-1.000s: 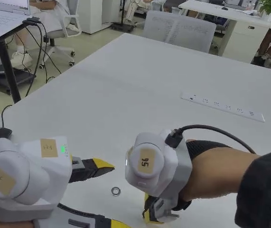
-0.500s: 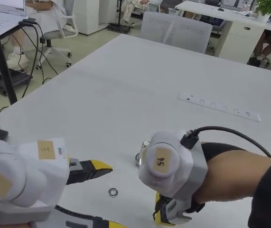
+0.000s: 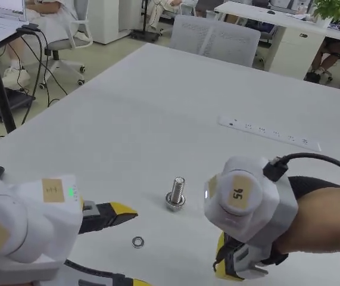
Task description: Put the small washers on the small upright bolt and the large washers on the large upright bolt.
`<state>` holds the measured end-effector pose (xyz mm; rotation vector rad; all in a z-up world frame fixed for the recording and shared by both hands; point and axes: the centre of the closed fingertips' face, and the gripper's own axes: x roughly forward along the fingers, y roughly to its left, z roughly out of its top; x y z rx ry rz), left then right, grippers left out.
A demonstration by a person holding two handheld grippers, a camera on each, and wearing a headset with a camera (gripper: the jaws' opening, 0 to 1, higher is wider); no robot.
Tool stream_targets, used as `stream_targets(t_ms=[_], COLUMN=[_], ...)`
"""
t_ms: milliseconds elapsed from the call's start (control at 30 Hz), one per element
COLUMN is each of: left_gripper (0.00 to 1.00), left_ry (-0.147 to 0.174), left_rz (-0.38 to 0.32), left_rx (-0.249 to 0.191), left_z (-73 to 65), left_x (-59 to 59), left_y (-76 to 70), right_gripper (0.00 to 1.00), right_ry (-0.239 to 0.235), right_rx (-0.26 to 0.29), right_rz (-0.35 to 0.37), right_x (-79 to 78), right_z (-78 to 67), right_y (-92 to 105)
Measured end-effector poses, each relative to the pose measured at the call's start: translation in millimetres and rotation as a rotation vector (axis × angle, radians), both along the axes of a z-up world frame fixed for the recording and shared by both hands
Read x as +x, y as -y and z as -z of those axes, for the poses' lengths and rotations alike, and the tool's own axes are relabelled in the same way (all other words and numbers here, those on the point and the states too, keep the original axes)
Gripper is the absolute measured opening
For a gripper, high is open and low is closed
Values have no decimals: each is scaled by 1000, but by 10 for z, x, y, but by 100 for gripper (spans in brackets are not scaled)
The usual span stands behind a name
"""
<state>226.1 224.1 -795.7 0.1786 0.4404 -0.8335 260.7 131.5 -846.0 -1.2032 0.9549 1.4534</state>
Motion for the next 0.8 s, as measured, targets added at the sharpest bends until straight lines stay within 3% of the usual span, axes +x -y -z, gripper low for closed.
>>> stream_targets(t_ms=[533,800], left_gripper=[66,66], left_ry=[-2,-5], left_rz=[0,1], left_rx=[2,5], left_z=[13,29], left_x=[60,89], left_y=[-3,6], right_gripper=[13,13], right_ry=[9,28], right_rx=[-6,-21], right_rz=[113,167], right_x=[224,427], right_z=[-79,-114], right_y=[430,654])
